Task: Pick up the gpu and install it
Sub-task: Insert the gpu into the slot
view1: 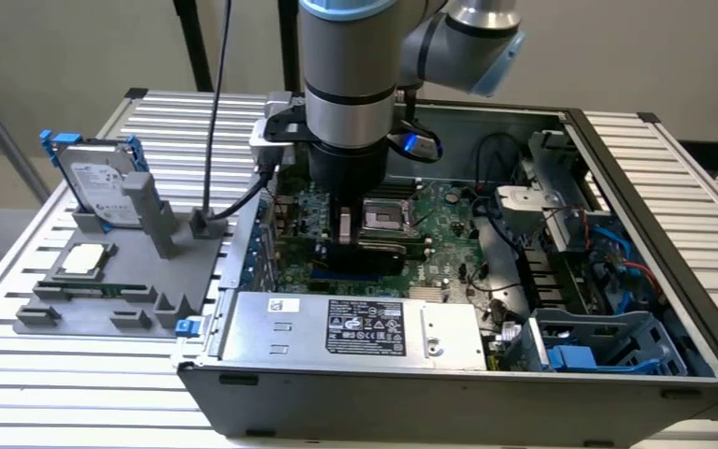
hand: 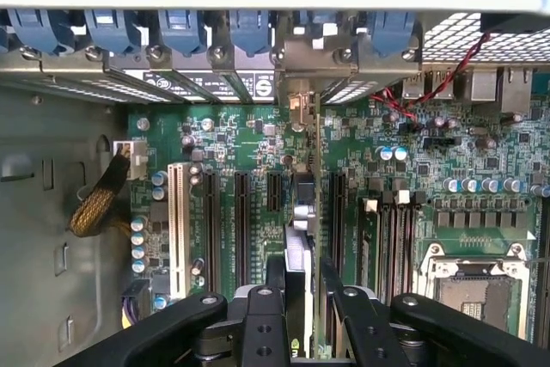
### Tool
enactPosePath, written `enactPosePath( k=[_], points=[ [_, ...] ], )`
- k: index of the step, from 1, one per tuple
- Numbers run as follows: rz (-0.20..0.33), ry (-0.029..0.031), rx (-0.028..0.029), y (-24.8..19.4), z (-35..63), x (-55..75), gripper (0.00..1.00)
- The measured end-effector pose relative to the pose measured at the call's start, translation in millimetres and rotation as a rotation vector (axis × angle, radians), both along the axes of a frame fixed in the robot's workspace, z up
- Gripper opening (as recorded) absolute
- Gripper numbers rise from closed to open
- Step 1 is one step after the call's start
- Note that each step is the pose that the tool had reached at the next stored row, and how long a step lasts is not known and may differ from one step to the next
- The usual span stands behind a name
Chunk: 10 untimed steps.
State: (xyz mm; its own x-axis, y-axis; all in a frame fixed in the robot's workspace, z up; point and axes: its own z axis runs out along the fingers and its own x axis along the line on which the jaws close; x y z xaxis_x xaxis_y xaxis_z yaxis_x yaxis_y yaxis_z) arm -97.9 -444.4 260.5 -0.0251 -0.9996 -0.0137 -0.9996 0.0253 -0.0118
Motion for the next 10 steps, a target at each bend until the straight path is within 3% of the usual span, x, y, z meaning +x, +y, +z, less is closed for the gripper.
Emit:
enactPosePath(
  k=[6,10],
  points=[
    [0.0,0.0148,0.0001,0.0,0.0,0.0,0.27],
    [0.0,0.0185,0.0003,0.0,0.0,0.3,0.27]
  ],
)
